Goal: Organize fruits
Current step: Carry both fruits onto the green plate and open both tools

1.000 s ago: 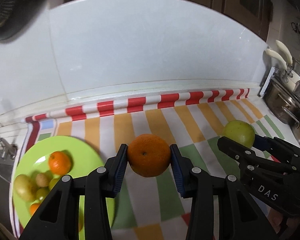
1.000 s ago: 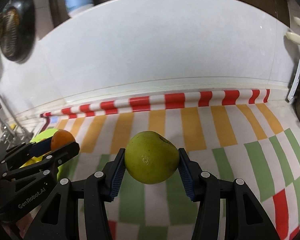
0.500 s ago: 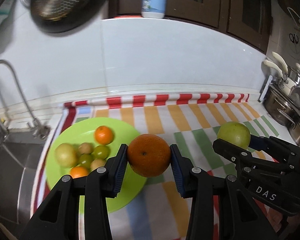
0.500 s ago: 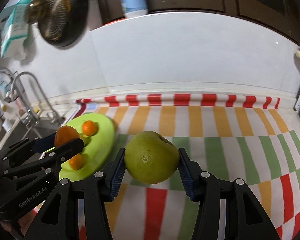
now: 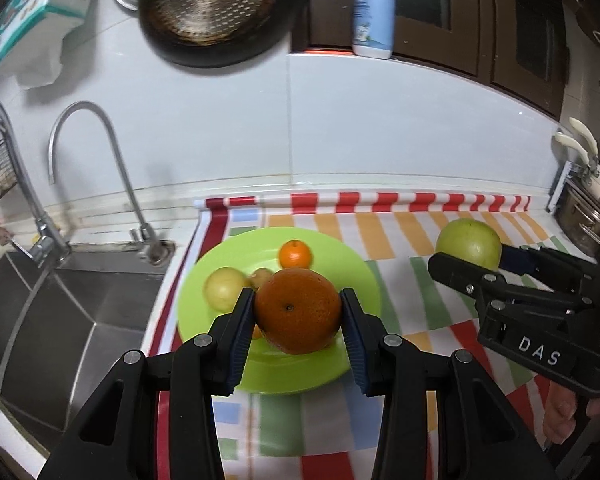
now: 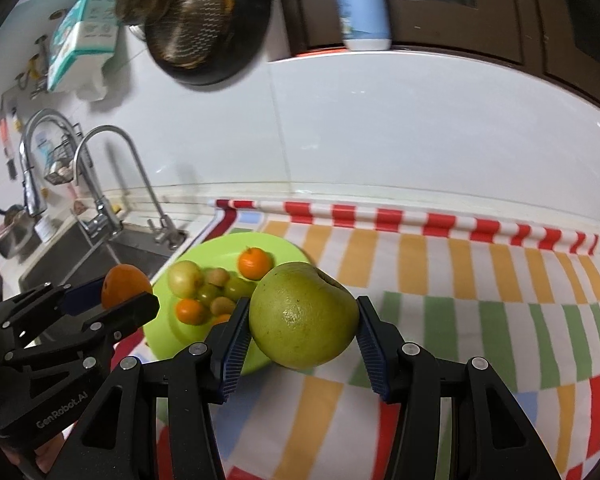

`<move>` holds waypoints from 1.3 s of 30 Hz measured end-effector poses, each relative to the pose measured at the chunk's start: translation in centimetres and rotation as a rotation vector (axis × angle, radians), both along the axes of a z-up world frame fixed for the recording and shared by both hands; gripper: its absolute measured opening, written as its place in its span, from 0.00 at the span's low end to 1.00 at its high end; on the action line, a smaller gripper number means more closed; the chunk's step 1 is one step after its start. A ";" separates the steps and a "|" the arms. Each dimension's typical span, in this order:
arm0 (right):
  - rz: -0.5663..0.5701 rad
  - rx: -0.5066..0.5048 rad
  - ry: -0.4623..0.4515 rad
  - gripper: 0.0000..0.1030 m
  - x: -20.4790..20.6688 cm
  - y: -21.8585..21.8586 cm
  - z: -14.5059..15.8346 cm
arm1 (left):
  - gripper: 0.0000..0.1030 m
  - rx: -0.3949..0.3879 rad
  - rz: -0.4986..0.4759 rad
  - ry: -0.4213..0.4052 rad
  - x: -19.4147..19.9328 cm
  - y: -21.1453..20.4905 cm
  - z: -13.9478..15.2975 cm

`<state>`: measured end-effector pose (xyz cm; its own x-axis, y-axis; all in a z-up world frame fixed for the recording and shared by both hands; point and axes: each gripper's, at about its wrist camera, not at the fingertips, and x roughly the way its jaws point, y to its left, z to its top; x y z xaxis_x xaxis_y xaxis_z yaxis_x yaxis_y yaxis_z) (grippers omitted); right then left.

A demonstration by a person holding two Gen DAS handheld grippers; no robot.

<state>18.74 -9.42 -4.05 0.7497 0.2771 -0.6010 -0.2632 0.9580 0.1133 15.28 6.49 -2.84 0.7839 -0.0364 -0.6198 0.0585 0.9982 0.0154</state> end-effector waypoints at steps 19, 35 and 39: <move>0.157 -0.070 0.120 0.50 6.3 5.2 -5.0 | 0.40 -0.012 0.012 0.156 3.2 1.5 -6.1; 0.165 -0.035 0.153 0.58 8.7 6.0 -7.0 | 0.51 0.011 0.007 0.152 4.1 1.7 -6.4; 0.141 -0.045 0.122 0.58 7.8 5.5 -6.1 | 0.54 0.005 0.040 0.141 3.1 2.5 -5.5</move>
